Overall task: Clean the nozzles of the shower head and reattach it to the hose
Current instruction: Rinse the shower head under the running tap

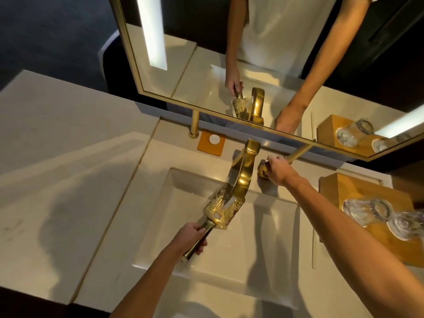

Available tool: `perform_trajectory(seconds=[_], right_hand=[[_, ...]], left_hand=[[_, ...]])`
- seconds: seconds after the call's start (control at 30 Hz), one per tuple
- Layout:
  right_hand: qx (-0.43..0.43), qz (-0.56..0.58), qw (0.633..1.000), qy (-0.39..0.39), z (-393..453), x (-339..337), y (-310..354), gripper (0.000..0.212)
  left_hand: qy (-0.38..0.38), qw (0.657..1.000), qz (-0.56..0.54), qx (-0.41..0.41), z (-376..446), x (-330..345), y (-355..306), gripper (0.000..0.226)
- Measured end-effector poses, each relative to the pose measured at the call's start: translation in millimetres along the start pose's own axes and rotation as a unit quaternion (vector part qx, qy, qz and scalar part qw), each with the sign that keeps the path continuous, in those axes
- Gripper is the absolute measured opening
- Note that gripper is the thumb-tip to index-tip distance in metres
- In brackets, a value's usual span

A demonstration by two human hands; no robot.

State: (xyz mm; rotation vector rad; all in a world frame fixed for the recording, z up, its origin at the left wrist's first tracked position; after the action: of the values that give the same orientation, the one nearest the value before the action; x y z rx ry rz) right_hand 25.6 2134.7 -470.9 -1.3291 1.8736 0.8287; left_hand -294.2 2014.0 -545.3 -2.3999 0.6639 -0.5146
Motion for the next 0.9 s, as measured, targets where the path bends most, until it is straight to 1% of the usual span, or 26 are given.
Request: perform_trajectory(seconds=[0.23, 0.33, 0.5, 0.73, 0.9], right_hand=[[-0.013, 0.0, 1.0, -0.003, -1, 1, 0, 0.037], [-0.011, 0.002, 1.0, -0.004, -1, 1, 0, 0.038], [0.003, 0.01, 1.0, -0.006, -1, 1, 1, 0.042], [0.001, 0.018, 1.0, -0.017, -2, 4, 2, 0.038], [0.007, 0.018, 1.0, -0.014, -3, 3, 3, 0.039]], left_hand=[[0.018, 0.999, 0.028, -0.004, 7, -4, -3, 0.018], [0.002, 0.999, 0.051, -0.002, 10, -6, -1, 0.018], [-0.022, 0.998, 0.055, -0.009, 17, -9, 1, 0.02], [-0.064, 0.995, 0.062, -0.043, 17, -16, 5, 0.019], [-0.085, 0.987, 0.129, -0.053, 15, -24, 6, 0.018]])
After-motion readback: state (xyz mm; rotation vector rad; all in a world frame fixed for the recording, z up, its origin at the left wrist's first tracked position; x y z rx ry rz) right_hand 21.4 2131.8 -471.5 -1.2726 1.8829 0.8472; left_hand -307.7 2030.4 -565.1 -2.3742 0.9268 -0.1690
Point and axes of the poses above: each hand's wrist, its own z-axis towards the middle knuckle, its own x-axis out of the palm, y = z × x, the point moved 1 cm from there along z, towards the middle knuckle, and after that the axes turned 9 degrees about y, right-handed, at the moved point
